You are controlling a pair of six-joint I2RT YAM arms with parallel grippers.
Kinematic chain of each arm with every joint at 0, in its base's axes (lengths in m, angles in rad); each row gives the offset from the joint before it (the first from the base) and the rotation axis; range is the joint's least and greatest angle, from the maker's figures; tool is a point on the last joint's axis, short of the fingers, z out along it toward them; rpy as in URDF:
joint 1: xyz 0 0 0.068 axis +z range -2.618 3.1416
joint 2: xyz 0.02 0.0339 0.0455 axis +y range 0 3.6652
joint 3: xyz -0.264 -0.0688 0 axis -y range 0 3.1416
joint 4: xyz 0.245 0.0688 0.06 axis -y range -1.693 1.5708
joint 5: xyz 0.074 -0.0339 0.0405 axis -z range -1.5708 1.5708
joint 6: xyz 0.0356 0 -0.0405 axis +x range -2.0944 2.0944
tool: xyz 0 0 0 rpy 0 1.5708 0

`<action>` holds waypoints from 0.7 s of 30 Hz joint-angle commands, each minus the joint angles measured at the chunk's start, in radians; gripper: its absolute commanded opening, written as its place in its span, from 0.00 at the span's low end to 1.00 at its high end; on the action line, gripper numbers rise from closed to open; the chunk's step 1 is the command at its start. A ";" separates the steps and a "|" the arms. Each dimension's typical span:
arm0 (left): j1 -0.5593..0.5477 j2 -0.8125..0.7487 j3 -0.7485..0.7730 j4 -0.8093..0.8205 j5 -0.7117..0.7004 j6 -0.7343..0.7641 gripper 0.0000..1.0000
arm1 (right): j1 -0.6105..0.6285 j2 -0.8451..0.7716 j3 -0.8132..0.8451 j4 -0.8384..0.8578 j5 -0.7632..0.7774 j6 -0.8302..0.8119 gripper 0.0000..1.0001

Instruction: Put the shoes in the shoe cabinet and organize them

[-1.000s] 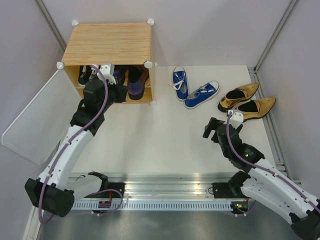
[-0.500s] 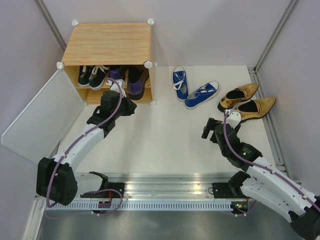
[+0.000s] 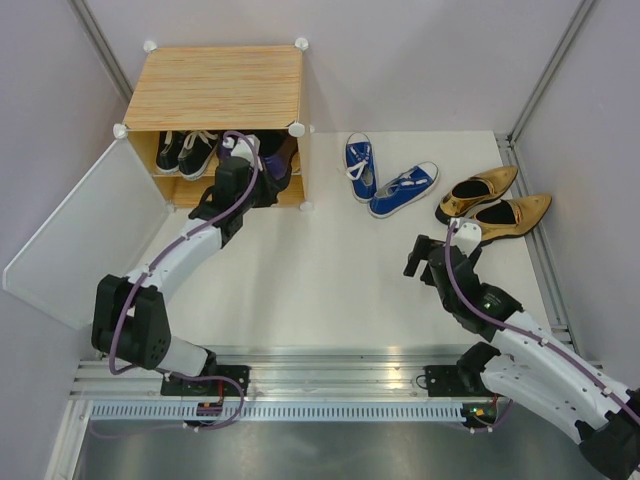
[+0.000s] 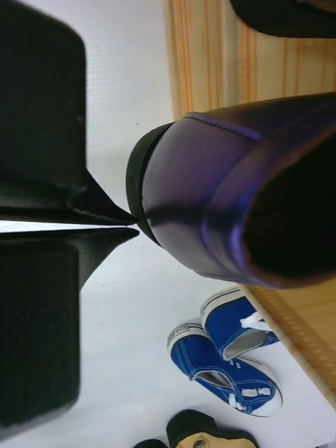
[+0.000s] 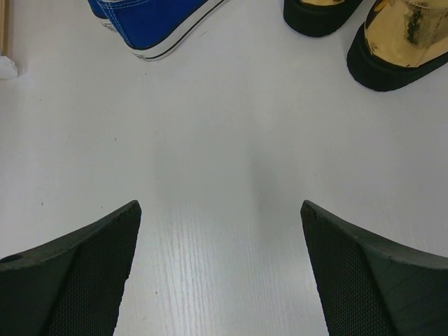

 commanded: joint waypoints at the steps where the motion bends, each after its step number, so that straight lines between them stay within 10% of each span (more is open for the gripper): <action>1: 0.000 0.043 0.090 0.070 -0.024 0.053 0.02 | -0.015 0.005 0.032 0.023 -0.003 -0.011 0.98; 21: 0.002 0.204 0.256 0.072 -0.055 0.107 0.02 | -0.041 0.033 0.033 0.031 -0.021 -0.016 0.98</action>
